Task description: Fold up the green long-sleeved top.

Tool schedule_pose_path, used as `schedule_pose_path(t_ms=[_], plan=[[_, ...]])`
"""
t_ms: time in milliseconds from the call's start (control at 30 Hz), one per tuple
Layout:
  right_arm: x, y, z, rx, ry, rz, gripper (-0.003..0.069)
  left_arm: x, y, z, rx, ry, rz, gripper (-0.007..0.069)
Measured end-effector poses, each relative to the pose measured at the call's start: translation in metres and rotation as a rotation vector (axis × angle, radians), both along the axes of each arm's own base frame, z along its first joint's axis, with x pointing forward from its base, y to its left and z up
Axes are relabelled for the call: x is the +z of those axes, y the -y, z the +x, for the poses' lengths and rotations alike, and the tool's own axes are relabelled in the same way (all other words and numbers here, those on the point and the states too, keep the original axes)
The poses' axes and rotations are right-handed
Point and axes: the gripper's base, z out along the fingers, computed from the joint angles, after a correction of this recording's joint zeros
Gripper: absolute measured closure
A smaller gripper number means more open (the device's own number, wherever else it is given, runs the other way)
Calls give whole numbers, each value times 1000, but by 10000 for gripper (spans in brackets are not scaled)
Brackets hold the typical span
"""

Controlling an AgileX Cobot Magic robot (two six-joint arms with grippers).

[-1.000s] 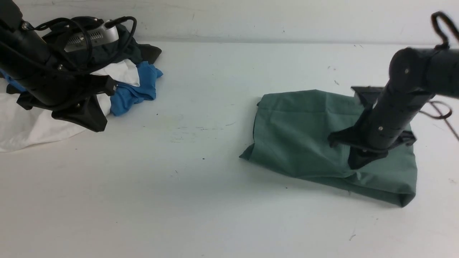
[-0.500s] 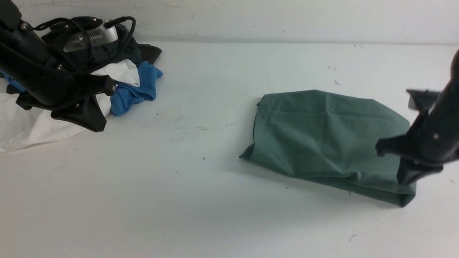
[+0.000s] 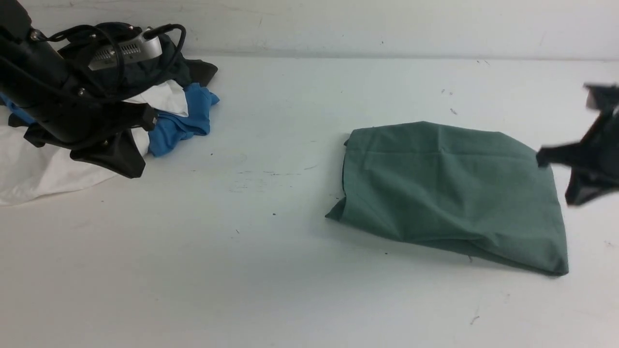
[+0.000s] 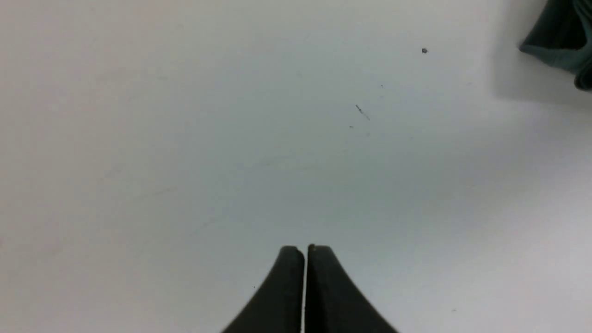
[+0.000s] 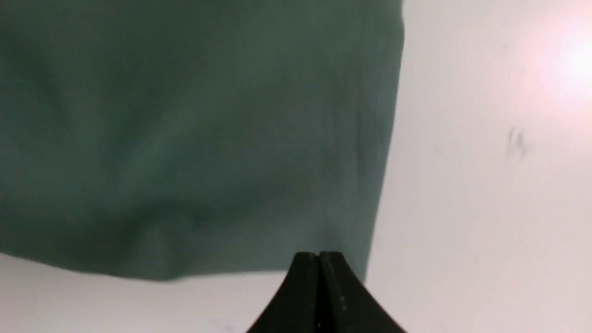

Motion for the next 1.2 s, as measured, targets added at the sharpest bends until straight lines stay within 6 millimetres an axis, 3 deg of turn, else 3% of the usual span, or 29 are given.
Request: schedule_pose_path(t_ms=[100, 200, 267, 400, 600, 767, 867, 933, 967, 1033, 1067, 1133, 1200], plan=[[40, -8, 22, -14, 227, 92, 673, 0, 0, 0, -2, 1, 0, 628], [44, -19, 43, 9, 329, 132, 673, 0, 0, 0, -2, 1, 1, 628], [28, -38, 68, 52, 382, 162, 673, 0, 0, 0, -2, 1, 1, 628], [-36, -70, 104, 102, 357, 168, 673, 0, 0, 0, -2, 1, 1, 628], [-125, -91, 120, 113, 208, 161, 673, 0, 0, 0, -2, 0, 0, 628], [-125, -89, 122, 108, 210, 162, 673, 0, 0, 0, -1, 3, 2, 628], [-94, -75, 115, 126, 185, 144, 673, 0, 0, 1, 0, 5, 1, 628], [-55, -62, 107, 136, 223, 125, 673, 0, 0, 1, 0, 5, 1, 628], [-26, -51, 99, 141, 251, 109, 673, 0, 0, 1, 0, 5, 2, 628], [-1, -41, 89, 141, 278, 93, 673, 0, 0, 1, 0, 5, 2, 628], [37, -23, 69, 133, 309, 56, 673, 0, 0, 1, 0, 5, 2, 628], [87, 2, 32, 99, 350, 0, 673, 0, 0, 1, 0, 5, 2, 628], [101, 13, 13, 79, 353, -28, 673, 0, 0, 1, 0, 5, 1, 628]])
